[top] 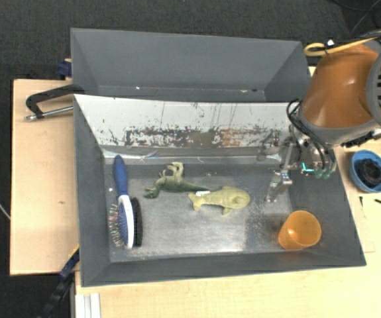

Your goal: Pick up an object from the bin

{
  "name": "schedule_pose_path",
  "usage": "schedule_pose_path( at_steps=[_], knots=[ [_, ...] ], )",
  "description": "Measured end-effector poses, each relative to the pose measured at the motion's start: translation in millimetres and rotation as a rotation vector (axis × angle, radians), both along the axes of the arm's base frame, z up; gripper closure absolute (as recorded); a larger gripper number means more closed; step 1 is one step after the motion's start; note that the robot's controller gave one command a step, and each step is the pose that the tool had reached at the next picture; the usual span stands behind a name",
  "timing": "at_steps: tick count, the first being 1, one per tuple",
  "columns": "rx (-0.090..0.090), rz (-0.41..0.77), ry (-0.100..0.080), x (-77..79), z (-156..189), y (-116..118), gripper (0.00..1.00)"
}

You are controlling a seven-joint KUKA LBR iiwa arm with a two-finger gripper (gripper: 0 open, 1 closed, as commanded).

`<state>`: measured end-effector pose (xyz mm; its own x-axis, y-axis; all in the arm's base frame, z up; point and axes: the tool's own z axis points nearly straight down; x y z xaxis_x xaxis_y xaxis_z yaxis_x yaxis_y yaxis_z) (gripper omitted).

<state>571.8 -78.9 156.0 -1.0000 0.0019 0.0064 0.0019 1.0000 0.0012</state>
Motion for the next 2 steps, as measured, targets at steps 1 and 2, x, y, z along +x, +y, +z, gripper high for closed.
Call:
schedule_pose_path(
  at_steps=[1, 2],
  knots=[
    [0.000, 0.085, -0.010, 3.6, -86.0, 100.8, 0.00],
    [0.003, 0.143, -0.014, -8.1, -53.3, 144.8, 0.00]
  ],
)
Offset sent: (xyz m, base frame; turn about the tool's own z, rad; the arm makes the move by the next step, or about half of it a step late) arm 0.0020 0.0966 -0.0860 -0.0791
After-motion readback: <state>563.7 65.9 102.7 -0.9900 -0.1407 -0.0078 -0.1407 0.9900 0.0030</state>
